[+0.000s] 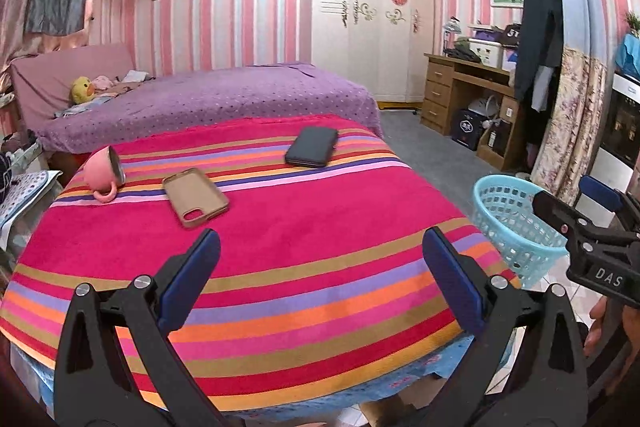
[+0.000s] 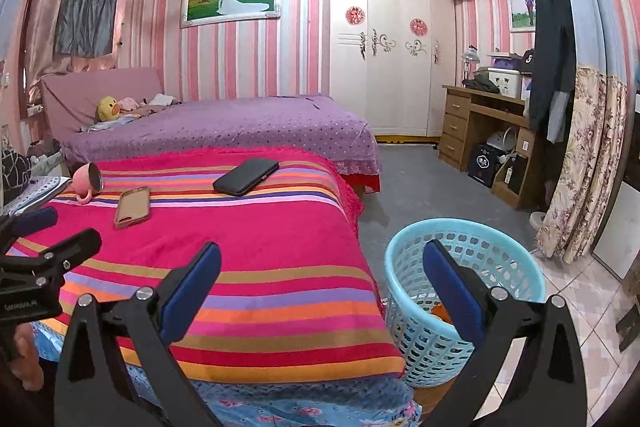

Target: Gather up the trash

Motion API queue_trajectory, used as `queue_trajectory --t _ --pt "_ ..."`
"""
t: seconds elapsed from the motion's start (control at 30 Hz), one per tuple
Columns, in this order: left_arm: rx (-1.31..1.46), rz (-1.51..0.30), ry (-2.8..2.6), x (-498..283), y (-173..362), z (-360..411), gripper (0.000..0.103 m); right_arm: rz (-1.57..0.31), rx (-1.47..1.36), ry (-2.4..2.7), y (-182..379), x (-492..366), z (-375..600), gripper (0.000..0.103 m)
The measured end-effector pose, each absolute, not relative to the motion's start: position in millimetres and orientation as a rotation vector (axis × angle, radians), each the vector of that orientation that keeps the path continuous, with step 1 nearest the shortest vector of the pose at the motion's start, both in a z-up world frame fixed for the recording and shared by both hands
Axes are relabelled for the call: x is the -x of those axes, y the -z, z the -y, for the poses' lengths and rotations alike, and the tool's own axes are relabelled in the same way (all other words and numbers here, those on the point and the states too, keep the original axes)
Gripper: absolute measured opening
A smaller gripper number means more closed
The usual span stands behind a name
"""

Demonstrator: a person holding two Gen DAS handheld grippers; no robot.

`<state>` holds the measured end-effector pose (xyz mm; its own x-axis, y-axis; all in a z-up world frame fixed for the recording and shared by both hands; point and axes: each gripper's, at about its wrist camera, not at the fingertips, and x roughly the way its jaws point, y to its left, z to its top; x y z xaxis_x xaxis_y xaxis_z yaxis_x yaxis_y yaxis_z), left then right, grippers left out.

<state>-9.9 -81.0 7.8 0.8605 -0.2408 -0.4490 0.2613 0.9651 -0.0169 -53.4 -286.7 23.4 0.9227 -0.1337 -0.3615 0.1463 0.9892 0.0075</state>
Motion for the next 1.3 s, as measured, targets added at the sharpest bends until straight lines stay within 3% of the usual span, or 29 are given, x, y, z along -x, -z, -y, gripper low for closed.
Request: queue_trajectory --t 1.3 --pt "-0.033 -0.413 0.25 1.1 -5.2 61.9 0.098 -0.331 -0.011 0.111 -33.0 44.0 266.9 0.098"
